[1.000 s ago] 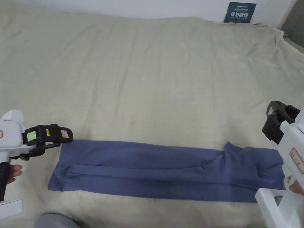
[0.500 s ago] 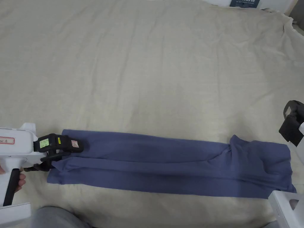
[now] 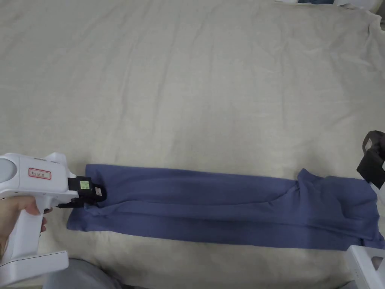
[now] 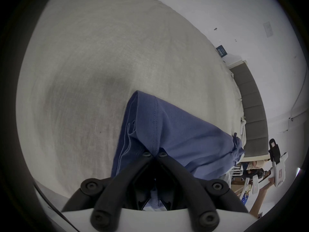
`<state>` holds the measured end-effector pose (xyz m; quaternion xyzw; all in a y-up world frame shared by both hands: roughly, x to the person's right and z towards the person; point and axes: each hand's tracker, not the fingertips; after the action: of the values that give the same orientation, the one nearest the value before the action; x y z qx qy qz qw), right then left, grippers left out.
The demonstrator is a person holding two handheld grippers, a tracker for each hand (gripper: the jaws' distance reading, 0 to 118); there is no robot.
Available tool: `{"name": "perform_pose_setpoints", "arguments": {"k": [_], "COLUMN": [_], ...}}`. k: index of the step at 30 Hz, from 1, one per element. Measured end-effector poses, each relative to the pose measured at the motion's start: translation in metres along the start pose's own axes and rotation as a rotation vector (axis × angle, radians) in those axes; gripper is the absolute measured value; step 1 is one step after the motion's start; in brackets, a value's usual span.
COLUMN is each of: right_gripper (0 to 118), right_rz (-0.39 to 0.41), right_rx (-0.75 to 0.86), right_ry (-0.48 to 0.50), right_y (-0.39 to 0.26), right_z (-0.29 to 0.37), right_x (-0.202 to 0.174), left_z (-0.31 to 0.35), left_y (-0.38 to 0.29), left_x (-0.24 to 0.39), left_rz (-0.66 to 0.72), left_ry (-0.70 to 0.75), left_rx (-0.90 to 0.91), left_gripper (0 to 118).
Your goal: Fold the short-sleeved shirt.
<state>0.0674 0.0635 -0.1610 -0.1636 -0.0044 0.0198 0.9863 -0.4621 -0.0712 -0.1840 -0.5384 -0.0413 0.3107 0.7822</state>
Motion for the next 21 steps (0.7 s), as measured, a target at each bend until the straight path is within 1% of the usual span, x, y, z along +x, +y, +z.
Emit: {"name": "perform_pose_setpoints", "arguments": {"k": [4, 5, 6, 7, 9, 10, 12, 13, 15, 17, 21], "right_gripper": [0, 0, 0, 0, 0, 0, 0, 0, 0, 0, 0], "right_rz": [0.002, 0.001, -0.002, -0.006, -0.008, -0.008, -0.008, -0.007, -0.002, 0.0, 0.003], "right_rx": [-0.001, 0.003, 0.005, 0.006, 0.008, 0.01, 0.012, 0.012, 0.01, 0.008, 0.003], "right_ry": [0.015, 0.016, 0.019, 0.021, 0.022, 0.023, 0.022, 0.022, 0.017, 0.013, 0.001], "right_y": [0.0, 0.0, 0.0, 0.0, 0.0, 0.0, 0.0, 0.0, 0.0, 0.0, 0.0], "right_z": [-0.001, 0.0, 0.0, 0.0, 0.001, 0.001, 0.003, 0.003, 0.004, 0.004, 0.003], "right_x": [0.0, 0.0, 0.0, 0.0, 0.001, 0.001, 0.002, 0.003, 0.004, 0.005, 0.004], "left_z": [0.008, 0.01, 0.011, 0.013, 0.018, 0.023, 0.033, 0.04, 0.051, 0.057, 0.053], "left_y": [0.002, 0.003, 0.005, 0.006, 0.006, 0.006, 0.007, 0.009, 0.013, 0.018, 0.017], "left_x": [0.011, 0.012, 0.013, 0.014, 0.014, 0.013, 0.007, 0.001, -0.012, -0.025, -0.046], "left_rz": [-0.062, -0.075, -0.091, -0.12, -0.193, -0.228, -0.233, -0.229, -0.189, -0.134, -0.048], "left_ry": [0.051, 0.049, 0.051, 0.08, 0.153, 0.132, 0.128, 0.104, 0.048, 0.031, -0.053], "left_rx": [-0.005, -0.014, -0.042, -0.061, -0.066, -0.065, -0.053, -0.042, -0.029, -0.032, -0.012], "left_gripper": [0, 2, 23, 38, 53, 73, 105, 112, 113, 113, 113]}}
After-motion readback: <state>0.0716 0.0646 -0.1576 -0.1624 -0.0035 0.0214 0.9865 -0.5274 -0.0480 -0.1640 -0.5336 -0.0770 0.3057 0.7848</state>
